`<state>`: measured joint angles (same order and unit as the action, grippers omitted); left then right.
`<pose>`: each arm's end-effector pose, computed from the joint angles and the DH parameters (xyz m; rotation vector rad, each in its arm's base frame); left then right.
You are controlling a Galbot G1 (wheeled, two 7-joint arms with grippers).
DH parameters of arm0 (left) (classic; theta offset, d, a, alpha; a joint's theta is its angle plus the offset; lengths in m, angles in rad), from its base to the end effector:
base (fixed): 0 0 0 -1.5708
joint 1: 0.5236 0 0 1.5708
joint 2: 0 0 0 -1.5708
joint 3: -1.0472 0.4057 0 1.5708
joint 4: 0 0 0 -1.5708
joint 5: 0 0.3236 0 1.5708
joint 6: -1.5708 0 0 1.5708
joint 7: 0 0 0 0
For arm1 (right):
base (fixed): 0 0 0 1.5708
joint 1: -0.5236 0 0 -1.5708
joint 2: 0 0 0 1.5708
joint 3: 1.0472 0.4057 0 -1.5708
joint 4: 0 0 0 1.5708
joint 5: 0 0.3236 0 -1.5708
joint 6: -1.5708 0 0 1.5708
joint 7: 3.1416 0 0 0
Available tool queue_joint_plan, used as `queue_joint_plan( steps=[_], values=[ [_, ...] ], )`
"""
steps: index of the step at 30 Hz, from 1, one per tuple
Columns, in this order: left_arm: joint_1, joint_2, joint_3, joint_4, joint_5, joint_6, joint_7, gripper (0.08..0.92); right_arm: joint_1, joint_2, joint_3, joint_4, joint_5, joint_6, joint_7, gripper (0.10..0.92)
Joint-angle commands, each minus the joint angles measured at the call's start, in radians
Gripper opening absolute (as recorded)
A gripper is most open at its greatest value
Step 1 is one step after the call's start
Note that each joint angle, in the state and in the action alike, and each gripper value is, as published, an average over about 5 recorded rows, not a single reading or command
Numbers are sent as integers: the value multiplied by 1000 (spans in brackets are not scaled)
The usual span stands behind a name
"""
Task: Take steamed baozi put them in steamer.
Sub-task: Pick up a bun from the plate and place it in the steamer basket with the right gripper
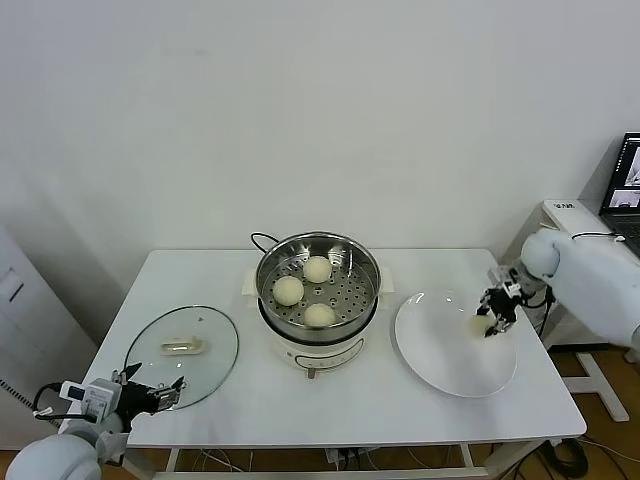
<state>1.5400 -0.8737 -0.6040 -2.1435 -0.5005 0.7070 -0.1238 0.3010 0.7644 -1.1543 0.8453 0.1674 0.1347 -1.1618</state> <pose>0.1619 0.1646 -0.2715 -0.1511 -2.4596 -0.3638 0.5825 -0.2812 -0.1584 1.3598 -1.3386 1.3139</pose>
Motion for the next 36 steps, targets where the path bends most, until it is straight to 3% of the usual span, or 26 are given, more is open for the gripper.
queue_joint_plan(
  steps=[1,15,36],
  values=[
    [1,1,3,5,11,2,-2,823,456,-4,-481,261,429,-208,-2,436],
    [10,-13,12,-5,38,7,-4,823,601,220,-564,292,706,-408,81,439],
    [16,-27,-1,-7,43,9,-7,823,452,438,-484,265,784,-547,271,441]
  ],
)
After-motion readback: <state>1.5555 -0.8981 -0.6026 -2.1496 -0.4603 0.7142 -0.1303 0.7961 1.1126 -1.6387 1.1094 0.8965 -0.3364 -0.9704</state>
